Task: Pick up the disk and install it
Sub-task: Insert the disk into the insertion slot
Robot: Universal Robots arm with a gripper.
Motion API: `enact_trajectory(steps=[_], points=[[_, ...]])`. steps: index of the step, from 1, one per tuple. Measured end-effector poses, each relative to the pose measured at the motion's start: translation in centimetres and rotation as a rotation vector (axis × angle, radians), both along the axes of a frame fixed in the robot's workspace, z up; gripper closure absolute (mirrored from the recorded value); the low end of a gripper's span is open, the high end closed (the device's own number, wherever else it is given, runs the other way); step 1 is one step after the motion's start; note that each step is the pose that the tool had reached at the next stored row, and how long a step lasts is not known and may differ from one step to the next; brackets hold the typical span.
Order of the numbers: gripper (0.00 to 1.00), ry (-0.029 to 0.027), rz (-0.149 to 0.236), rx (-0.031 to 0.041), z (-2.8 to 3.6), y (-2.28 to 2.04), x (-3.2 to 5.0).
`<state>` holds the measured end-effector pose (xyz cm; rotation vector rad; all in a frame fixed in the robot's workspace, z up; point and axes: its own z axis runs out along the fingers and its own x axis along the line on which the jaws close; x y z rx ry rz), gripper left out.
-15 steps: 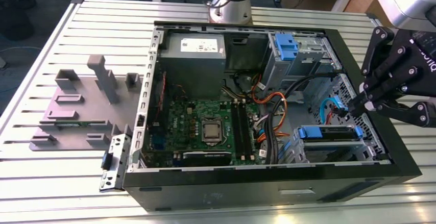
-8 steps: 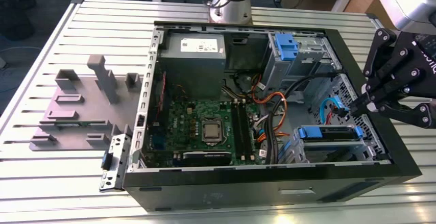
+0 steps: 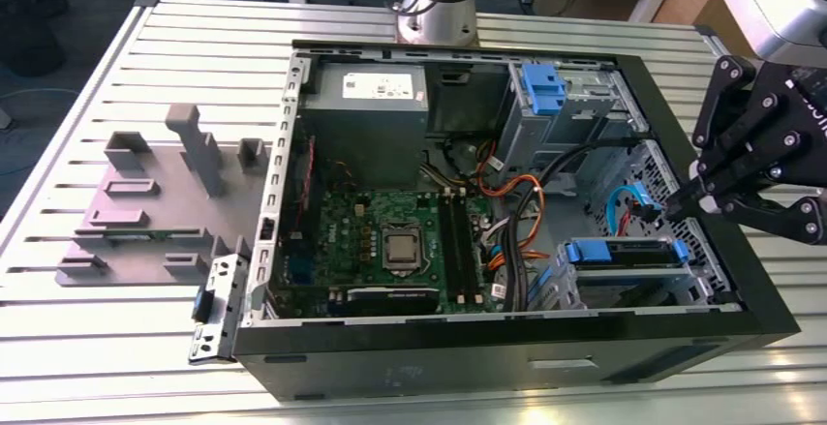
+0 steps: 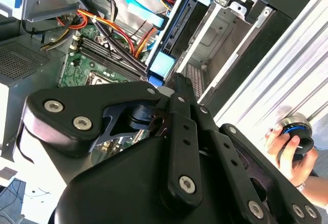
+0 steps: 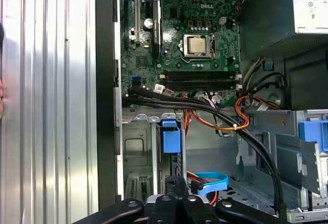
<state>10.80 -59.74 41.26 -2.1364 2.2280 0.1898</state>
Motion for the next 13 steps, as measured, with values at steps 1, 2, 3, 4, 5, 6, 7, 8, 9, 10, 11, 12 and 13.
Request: enact_trajectory(steps=[1, 2, 3, 4, 5, 6, 7, 8, 9, 10, 11, 12, 13], points=[[0.89, 0.0000, 0.000, -0.0001, -0.03, 0.00, 0.07], [0.89, 0.0000, 0.000, -0.0001, -0.07, 0.01, 0.12], [0.89, 0.0002, 0.000, -0.0001, -0.11, 0.01, 0.20], [0.89, 0.0003, 0.000, -0.0001, -0.14, 0.02, 0.28], [0.89, 0.0003, 0.000, -0.0002, -0.16, 0.02, 0.34], [0.89, 0.0003, 0.000, -0.0001, -0.20, 0.02, 0.38], [0.89, 0.0003, 0.000, -0.0001, -0.22, 0.02, 0.43], [0.89, 0.0004, 0.000, -0.0001, -0.25, 0.02, 0.46], [0.89, 0.0004, 0.000, 0.0000, -0.29, 0.02, 0.48], [0.89, 0.0003, 0.000, -0.0001, -0.33, 0.03, 0.51], [0.89, 0.0004, 0.000, -0.0001, -0.38, 0.03, 0.54], [0.89, 0.0004, 0.000, -0.0001, -0.45, 0.04, 0.56], [0.89, 0.0006, 0.000, -0.0001, -0.54, 0.04, 0.59]])
